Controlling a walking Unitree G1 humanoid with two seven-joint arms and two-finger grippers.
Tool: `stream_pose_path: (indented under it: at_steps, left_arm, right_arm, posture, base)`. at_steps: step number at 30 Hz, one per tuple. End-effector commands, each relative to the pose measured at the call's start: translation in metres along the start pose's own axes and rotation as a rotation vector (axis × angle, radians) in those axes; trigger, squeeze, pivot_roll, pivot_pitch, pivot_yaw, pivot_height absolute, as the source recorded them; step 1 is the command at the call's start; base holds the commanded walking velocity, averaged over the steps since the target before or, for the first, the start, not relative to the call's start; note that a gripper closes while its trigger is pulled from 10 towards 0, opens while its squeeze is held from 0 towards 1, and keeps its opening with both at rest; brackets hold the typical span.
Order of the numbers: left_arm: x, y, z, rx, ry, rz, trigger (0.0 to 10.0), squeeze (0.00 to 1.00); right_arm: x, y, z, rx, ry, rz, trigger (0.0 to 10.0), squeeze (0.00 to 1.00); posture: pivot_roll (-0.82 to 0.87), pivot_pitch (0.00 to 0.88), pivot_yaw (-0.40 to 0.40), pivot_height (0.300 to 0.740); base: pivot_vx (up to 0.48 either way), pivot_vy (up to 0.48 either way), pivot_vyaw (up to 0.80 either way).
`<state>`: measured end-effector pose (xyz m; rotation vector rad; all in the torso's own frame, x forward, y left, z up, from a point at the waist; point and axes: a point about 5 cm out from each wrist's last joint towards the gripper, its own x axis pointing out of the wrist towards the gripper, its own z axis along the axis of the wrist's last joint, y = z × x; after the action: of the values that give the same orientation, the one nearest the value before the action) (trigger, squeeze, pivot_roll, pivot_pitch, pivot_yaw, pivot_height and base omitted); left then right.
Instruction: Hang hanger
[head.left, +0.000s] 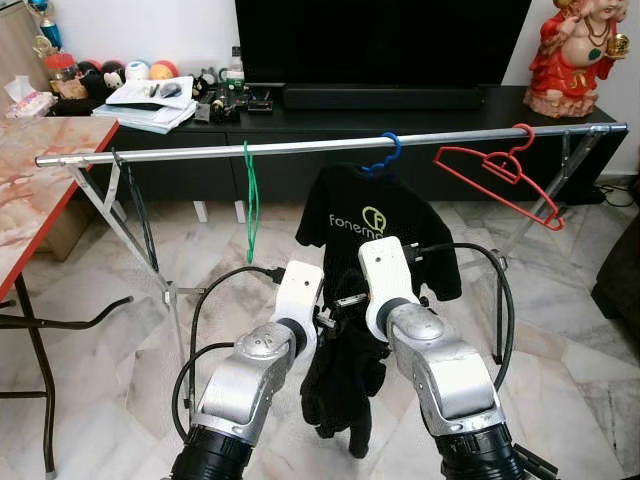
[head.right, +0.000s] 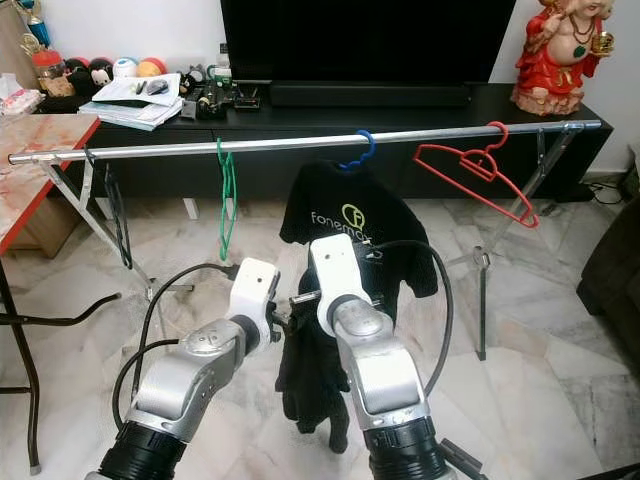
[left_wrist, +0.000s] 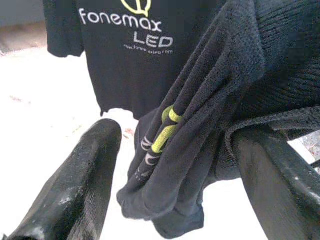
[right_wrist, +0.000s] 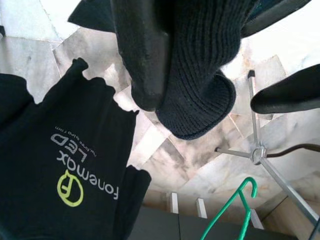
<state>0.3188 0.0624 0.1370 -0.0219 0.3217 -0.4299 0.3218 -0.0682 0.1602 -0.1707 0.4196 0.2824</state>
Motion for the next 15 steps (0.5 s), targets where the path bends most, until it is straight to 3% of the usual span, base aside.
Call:
stream_pose_path:
  at_steps: [1,7,15]
  left_arm:
    - [0.000,0.000,-0.006,0.015,0.053,-0.011,10.0,0.00]
    - [-0.003,-0.009,-0.006,0.043,0.049,-0.097,10.0,0.00]
    - [-0.001,-0.014,0.001,-0.017,0.014,-0.111,10.0,0.00]
  right_arm:
    - [-0.006,0.003,0.010,-0.006,-0.052,0.018,10.0,0.00]
    - [-0.007,0.007,0.012,-0.050,-0.059,0.048,10.0,0.00]
    - [-0.009,0.014,0.014,-0.141,-0.069,0.083,10.0,0.00]
  posture:
    - [-0.06,0.091,0.004,0.740]
    - [-0.06,0.089,0.004,0.740]
    - [-0.06,0.083,0.002,0.740]
  base:
    - [0.000,0.000,0.00]
    - [0.000,0.000,0.00]
    - [0.000,0.000,0.00]
